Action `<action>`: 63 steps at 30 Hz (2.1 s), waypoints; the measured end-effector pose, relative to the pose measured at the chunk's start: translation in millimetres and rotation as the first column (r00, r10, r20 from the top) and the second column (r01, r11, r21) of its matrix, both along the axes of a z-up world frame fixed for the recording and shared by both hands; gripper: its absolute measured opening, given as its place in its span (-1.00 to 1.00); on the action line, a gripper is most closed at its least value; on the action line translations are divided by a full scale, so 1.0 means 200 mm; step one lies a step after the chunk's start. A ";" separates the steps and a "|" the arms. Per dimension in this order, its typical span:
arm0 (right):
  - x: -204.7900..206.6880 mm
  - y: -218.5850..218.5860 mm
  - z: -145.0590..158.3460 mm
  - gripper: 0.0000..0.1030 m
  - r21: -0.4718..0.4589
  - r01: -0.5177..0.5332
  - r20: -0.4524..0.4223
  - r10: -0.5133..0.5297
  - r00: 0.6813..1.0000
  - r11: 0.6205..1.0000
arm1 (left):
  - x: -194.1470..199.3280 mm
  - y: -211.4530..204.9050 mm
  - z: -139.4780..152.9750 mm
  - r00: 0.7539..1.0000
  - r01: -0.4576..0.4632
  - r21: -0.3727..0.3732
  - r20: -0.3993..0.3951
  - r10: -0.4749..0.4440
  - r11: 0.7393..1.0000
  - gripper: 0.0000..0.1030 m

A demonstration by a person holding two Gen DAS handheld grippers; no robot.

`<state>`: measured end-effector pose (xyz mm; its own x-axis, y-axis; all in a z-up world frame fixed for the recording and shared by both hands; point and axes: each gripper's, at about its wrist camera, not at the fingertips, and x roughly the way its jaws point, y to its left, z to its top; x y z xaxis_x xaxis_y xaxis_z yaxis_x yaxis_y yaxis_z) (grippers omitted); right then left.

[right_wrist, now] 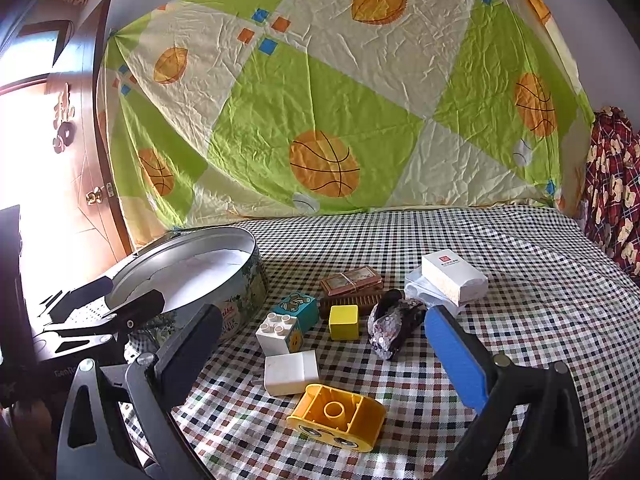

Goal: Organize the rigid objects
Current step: 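Move the right gripper to the yellow eyed Duplo block and grasp it, then grasp the flat white block with the left gripper while the right holds the yellow block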

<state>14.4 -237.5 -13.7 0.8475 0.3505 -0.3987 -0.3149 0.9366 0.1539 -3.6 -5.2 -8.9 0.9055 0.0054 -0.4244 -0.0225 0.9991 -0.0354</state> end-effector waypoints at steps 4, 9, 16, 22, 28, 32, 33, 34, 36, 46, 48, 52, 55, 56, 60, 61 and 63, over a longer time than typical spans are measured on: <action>0.00 0.00 -0.01 0.99 0.002 -0.001 -0.003 0.001 1.000 1.000 | 0.00 0.00 -0.01 1.000 0.001 0.004 -0.003 -0.001 1.000 0.99; 0.00 0.00 -0.01 0.99 0.007 -0.002 -0.010 0.002 1.000 1.000 | 0.00 -0.01 -0.01 1.000 0.001 0.007 -0.005 -0.001 1.000 0.99; -0.01 0.00 -0.04 0.99 0.008 -0.002 -0.018 0.002 1.000 1.000 | 0.00 0.00 -0.02 1.000 -0.002 0.004 -0.010 0.002 1.000 0.99; -0.01 0.01 -0.06 0.99 0.003 -0.002 -0.023 0.003 1.000 1.000 | 0.00 0.00 -0.04 1.000 -0.003 0.006 -0.014 0.003 1.000 0.99; -0.01 -0.01 -0.10 0.99 -0.002 0.006 -0.036 -0.006 0.999 1.000 | 0.00 0.00 -0.05 1.000 -0.006 0.011 -0.019 0.006 1.000 0.99; -0.01 -0.03 -0.15 0.99 -0.004 0.017 -0.061 -0.017 0.998 1.000 | 0.01 -0.01 -0.07 1.000 -0.002 0.013 -0.028 0.002 1.000 0.99; 0.00 -0.04 -0.16 0.99 -0.004 0.018 -0.068 -0.018 0.998 1.000 | 0.01 -0.02 -0.07 1.000 0.001 0.013 -0.031 -0.001 1.000 0.99; 0.00 -0.04 -0.17 0.99 -0.005 0.019 -0.072 -0.019 0.997 1.000 | 0.01 -0.02 -0.08 0.999 0.004 0.015 -0.033 -0.004 1.000 0.99; 0.00 -0.04 -0.18 0.99 -0.007 0.021 -0.078 -0.022 0.997 1.000 | 0.01 -0.04 -0.09 0.999 0.008 0.021 -0.035 -0.007 1.000 0.99; -0.02 -0.03 -0.22 0.99 -0.030 0.018 -0.089 -0.021 0.996 0.999 | -0.01 -0.07 -0.13 0.999 0.021 0.011 -0.040 -0.021 1.000 0.99; -0.02 -0.02 -0.24 0.99 -0.042 0.010 -0.097 -0.014 0.995 0.999 | -0.01 -0.08 -0.15 0.999 0.028 0.005 -0.045 -0.027 1.000 0.99; -0.01 -0.01 -0.28 0.99 -0.069 0.006 -0.106 -0.013 0.994 0.998 | 0.00 -0.11 -0.17 0.997 0.048 0.007 -0.057 -0.048 0.999 0.99; 0.00 0.00 -0.30 0.98 -0.080 0.000 -0.124 -0.010 0.992 0.997 | 0.00 -0.13 -0.18 0.997 0.060 0.013 -0.055 -0.059 0.998 0.99; 0.00 0.00 -0.31 0.98 -0.083 -0.002 -0.128 -0.008 0.992 0.997 | 0.00 -0.14 -0.18 0.997 0.063 0.016 -0.054 -0.062 0.998 0.99; 0.03 0.00 -0.35 0.52 -0.085 -0.020 -0.165 0.006 0.986 0.996 | 0.00 -0.16 -0.20 0.995 0.080 0.020 -0.058 -0.078 0.997 0.99; 0.04 -0.01 -0.37 0.39 -0.074 -0.032 -0.186 0.017 0.982 0.997 | 0.00 -0.17 -0.20 0.995 0.084 0.021 -0.060 -0.083 0.996 0.99; 0.05 -0.01 -0.37 0.39 -0.066 -0.033 -0.180 0.021 0.983 0.997 | 0.00 -0.18 -0.20 0.994 0.096 0.025 -0.061 -0.094 0.995 0.99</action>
<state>23.7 -240.5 -87.9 0.7505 0.3392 -0.5672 -0.3133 0.9383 0.1465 -3.5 -41.9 -48.5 0.8757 -0.0673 -0.4782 0.0715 0.9974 -0.0094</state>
